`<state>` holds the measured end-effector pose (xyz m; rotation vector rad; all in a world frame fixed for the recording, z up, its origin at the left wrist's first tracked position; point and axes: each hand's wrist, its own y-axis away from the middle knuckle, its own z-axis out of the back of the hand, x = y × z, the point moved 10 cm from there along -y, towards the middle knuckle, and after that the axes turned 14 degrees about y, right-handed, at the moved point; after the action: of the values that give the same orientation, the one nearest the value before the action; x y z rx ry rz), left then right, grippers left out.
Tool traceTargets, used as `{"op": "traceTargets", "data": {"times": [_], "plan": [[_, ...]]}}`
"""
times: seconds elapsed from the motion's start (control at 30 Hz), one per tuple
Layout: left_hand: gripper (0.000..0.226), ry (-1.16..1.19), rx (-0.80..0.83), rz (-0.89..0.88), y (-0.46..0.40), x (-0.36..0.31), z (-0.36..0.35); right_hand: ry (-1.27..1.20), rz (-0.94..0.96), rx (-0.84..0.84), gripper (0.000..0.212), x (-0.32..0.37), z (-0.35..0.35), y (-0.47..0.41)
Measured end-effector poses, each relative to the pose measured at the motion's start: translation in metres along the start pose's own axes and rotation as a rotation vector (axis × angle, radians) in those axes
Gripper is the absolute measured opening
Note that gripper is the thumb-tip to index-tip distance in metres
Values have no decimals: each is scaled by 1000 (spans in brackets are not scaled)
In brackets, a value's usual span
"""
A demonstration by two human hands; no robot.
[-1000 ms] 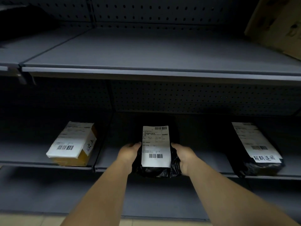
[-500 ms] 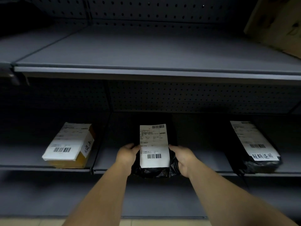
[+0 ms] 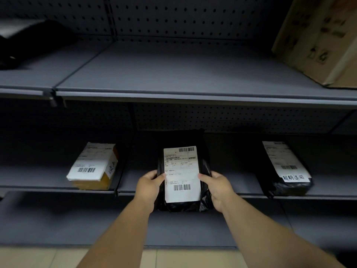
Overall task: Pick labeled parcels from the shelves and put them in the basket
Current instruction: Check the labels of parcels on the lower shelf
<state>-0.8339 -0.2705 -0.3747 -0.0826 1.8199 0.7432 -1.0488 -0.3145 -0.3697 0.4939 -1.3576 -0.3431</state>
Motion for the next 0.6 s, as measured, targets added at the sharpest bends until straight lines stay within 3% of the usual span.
{"op": "traceTargets", "data": {"times": [0.6], "plan": [[22, 48, 101, -111, 51, -17, -14, -125, 63, 10, 17, 0, 22, 43]]}}
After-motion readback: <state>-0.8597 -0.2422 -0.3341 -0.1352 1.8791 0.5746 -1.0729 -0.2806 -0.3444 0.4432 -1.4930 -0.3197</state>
